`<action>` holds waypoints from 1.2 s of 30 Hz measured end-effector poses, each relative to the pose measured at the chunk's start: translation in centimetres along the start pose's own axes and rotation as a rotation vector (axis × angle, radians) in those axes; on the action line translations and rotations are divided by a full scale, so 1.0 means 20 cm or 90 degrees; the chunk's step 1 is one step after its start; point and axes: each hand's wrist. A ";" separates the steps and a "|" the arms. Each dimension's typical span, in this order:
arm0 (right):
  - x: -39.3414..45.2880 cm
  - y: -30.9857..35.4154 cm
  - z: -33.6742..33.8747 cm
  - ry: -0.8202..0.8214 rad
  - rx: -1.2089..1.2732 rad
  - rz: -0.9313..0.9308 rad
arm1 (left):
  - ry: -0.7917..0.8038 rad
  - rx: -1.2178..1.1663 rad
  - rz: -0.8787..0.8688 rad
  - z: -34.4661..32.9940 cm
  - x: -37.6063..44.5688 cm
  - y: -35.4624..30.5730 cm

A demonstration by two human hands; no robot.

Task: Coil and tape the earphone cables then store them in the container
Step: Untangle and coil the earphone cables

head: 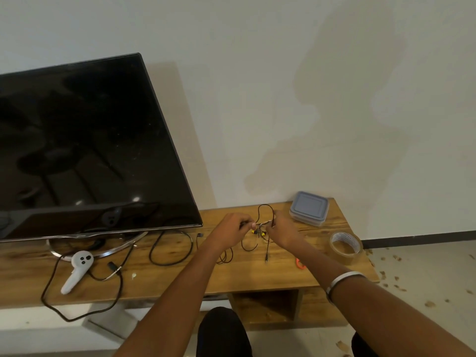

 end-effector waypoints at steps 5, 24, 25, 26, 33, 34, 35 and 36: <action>0.05 -0.08 0.01 -0.033 0.000 -0.101 | 0.011 -0.012 0.013 -0.03 0.02 0.04; 0.14 -0.26 -0.11 0.094 -0.220 0.201 | 0.039 -0.045 0.048 -0.24 0.11 0.22; 0.16 -0.28 -0.11 0.082 -0.210 0.180 | 0.033 -0.049 0.055 -0.25 0.12 0.25; 0.18 -0.30 -0.10 0.066 -0.203 0.158 | 0.031 -0.049 0.065 -0.24 0.13 0.27; 0.25 -0.50 -0.09 -0.020 -0.234 0.103 | 0.044 -0.056 0.090 -0.25 0.14 0.37; 0.25 -0.51 -0.10 -0.016 -0.239 0.083 | 0.047 -0.055 0.089 -0.26 0.15 0.36; 0.25 -0.51 -0.12 -0.003 -0.243 0.068 | 0.051 -0.054 0.086 -0.27 0.15 0.35; 0.24 -0.50 -0.13 0.016 -0.242 0.063 | 0.055 -0.054 0.083 -0.28 0.15 0.35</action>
Point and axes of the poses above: each hand's wrist, its own x-axis towards the middle knuckle, its own z-axis out of the back of the hand, y = z × x, and after that the axes turned 2 degrees about -x, right-handed
